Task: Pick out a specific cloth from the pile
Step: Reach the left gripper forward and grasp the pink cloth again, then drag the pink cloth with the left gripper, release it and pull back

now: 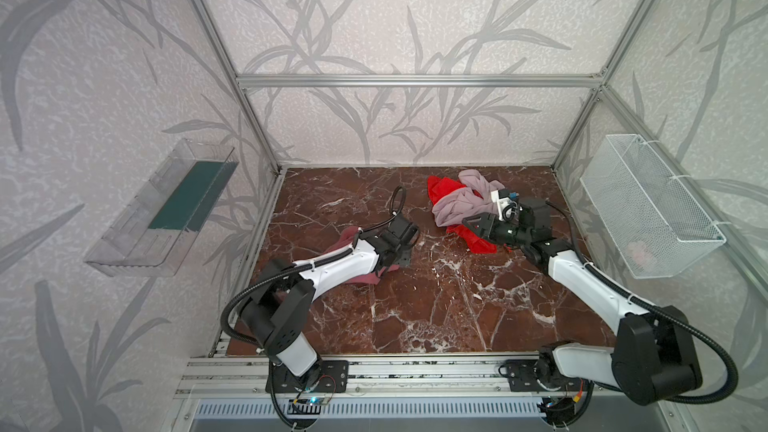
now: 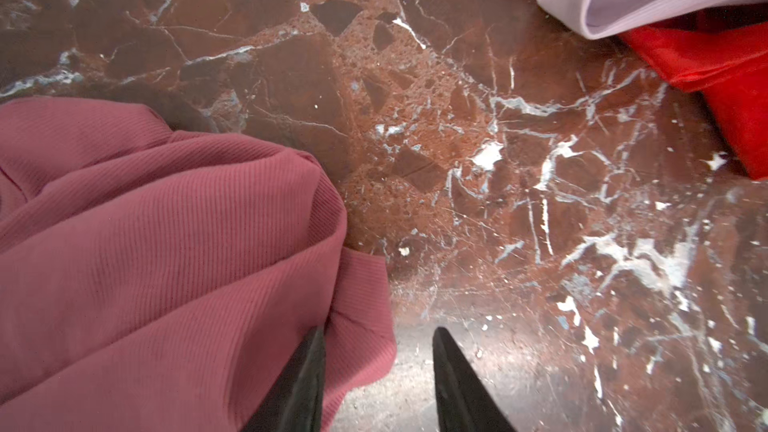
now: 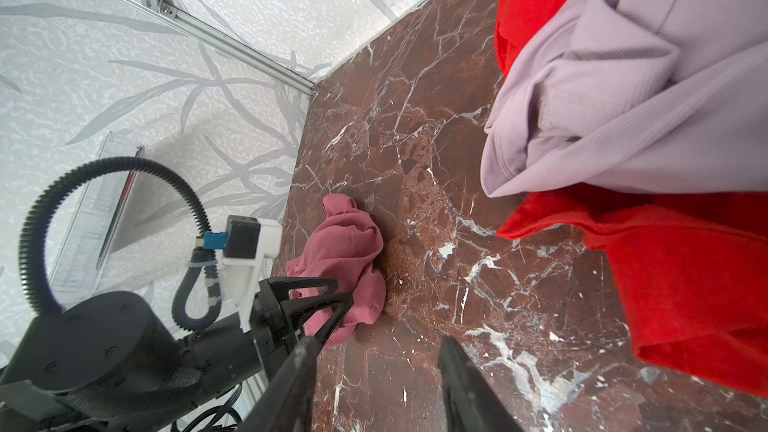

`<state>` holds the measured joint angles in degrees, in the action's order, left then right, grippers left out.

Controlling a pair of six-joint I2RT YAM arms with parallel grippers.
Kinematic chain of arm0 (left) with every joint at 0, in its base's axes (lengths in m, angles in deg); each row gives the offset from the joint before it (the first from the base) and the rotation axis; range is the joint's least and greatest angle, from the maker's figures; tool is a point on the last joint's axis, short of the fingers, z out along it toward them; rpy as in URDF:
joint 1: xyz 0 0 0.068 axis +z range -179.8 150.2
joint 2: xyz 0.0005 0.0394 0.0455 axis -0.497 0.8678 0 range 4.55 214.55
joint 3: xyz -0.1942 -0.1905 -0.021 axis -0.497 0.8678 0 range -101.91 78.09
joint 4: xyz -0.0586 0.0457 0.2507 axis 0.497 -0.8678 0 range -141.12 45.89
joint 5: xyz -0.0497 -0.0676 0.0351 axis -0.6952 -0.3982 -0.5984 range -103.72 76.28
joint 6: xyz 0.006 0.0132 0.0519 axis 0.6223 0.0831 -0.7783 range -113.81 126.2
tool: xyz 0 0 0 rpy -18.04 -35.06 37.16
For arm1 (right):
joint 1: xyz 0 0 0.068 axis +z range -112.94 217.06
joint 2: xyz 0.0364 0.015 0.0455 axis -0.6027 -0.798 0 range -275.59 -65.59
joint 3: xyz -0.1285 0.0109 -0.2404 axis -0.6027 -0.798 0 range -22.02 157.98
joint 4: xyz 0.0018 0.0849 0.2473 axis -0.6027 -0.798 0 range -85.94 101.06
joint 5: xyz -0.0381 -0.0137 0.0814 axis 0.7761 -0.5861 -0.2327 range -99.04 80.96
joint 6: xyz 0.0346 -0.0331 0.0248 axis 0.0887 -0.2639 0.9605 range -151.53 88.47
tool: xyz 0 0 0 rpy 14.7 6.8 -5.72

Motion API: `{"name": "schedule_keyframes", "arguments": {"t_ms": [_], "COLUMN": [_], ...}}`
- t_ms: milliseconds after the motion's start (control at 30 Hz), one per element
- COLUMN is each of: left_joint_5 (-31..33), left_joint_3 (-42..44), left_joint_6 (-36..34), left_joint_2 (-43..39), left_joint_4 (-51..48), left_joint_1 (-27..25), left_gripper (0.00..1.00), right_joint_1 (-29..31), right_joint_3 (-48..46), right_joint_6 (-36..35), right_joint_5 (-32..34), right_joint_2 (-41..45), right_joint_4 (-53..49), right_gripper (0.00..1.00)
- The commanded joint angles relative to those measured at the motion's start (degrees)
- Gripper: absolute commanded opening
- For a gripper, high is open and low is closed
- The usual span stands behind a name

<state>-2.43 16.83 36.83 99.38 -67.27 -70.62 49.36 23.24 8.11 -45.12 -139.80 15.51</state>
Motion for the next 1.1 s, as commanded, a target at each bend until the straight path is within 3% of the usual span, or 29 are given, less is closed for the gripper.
{"name": "schedule_keyframes", "arguments": {"t_ms": [0, 367, 567, 867, 1067], "left_joint_5": [3.4, 2.6, 1.5, -6.9, -6.7], "left_joint_3": [-2.5, -3.0, -3.8, -4.5, -0.8], "left_joint_6": [-1.6, -1.6, -1.0, -0.3, 3.5], "left_joint_2": [2.4, 7.6, 8.3, -3.5, -13.5], "left_joint_4": [-3.1, -2.9, -2.7, 0.8, 3.5], "left_joint_1": [0.1, 0.2, 0.1, 0.1, 2.2], "left_gripper": [0.41, 0.37, 0.0, 0.0, 0.0], "right_joint_1": [-0.4, -0.6, -0.7, -0.9, -0.9], "right_joint_3": [0.0, 0.1, 0.1, 0.1, -0.1], "right_joint_6": [-0.1, 0.1, 0.1, 0.2, 1.2], "right_joint_5": [-0.1, 0.0, -0.1, 0.1, -0.3], "right_joint_2": [0.6, 0.2, 0.2, 0.6, 0.4], "right_joint_4": [0.8, 0.9, 0.8, 0.4, 1.4], "right_gripper": [0.48, 0.48, 0.48, 0.48, 0.48]}}
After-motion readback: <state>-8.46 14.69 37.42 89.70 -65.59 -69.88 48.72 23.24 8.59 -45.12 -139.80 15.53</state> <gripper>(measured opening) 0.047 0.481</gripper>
